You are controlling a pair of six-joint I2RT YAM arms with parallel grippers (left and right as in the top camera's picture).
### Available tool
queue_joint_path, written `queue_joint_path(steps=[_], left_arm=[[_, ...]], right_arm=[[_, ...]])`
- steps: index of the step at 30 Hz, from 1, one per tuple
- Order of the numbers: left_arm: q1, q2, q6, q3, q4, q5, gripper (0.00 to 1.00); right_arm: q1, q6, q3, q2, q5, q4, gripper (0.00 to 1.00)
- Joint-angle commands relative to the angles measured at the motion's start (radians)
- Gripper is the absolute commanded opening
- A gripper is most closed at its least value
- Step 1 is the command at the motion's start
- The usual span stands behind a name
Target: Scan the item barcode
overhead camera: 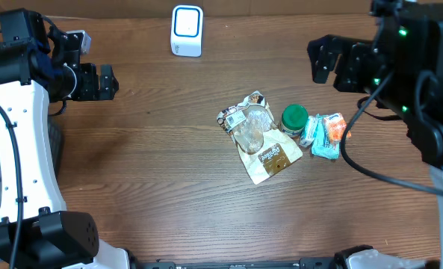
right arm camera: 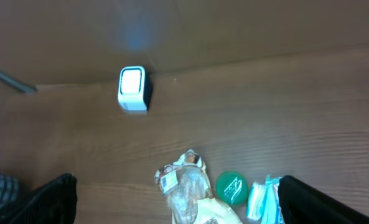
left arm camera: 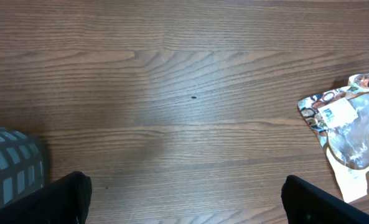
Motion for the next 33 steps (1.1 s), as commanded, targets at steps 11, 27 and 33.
queue_joint_path(steps=[11,27,33], left_arm=[[-0.006,-0.011,0.022,0.016,0.002,0.008,1.0],[-0.006,-0.011,0.022,0.016,0.002,0.008,1.0],[-0.006,-0.011,0.022,0.016,0.002,0.008,1.0]], right_arm=[[-0.148,-0.119,-0.769,-0.541,-0.069,0.49,1.0],[-0.205,-0.119,-1.837,-1.217,-0.075,1.221,1.0],[-0.205,-0.119,-1.986,-1.319,-0.077,1.262,1.0]])
